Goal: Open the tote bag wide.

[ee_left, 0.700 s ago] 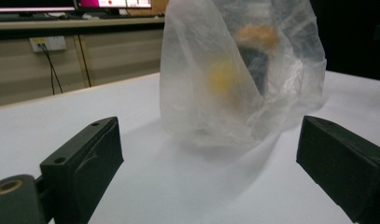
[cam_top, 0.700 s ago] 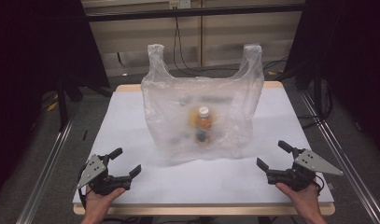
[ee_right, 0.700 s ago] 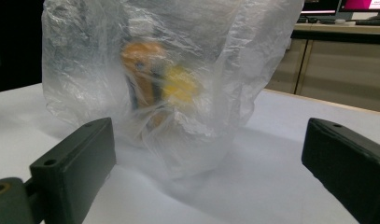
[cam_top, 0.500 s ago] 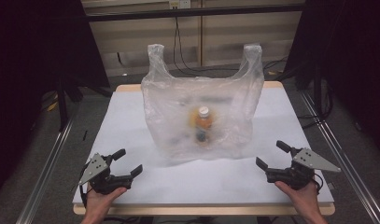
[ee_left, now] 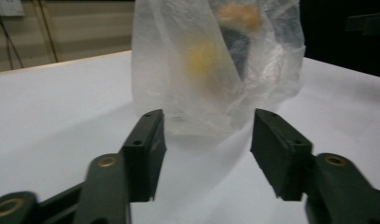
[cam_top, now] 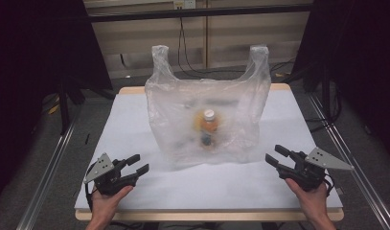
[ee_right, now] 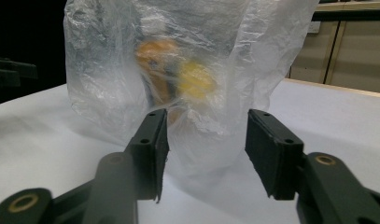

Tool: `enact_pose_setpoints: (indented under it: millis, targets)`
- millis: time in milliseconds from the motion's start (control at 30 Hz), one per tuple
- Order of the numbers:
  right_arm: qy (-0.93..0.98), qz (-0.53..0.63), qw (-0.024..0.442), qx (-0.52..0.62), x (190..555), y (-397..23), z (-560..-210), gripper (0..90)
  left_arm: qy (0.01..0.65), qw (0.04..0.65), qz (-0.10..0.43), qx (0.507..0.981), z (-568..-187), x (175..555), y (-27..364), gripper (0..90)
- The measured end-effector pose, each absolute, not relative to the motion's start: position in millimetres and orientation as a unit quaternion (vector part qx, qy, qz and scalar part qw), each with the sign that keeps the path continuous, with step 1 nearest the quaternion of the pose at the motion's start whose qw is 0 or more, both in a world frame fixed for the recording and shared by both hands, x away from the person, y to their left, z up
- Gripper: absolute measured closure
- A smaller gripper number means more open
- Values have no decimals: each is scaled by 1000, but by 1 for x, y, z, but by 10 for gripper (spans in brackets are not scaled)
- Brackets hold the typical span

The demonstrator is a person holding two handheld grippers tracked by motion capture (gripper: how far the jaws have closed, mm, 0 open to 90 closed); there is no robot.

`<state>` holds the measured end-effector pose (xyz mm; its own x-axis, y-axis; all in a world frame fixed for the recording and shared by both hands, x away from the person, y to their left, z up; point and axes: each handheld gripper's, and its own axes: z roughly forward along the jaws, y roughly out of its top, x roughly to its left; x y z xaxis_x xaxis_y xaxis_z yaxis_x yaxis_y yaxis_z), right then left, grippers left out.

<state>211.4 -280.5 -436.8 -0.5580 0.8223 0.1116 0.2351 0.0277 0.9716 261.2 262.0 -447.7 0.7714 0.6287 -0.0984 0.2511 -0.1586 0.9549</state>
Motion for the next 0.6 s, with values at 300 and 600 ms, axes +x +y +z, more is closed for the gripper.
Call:
enact_pose_setpoints:
  millis: [300, 600]
  targets:
    - [693, 579, 209, 375, 220, -277, -427, 732, 274, 580, 123, 757, -437, 263, 255, 764]
    - [704, 582, 179, 365, 234, -267, -418, 860, 264, 581, 114, 762, -431, 270, 249, 900]
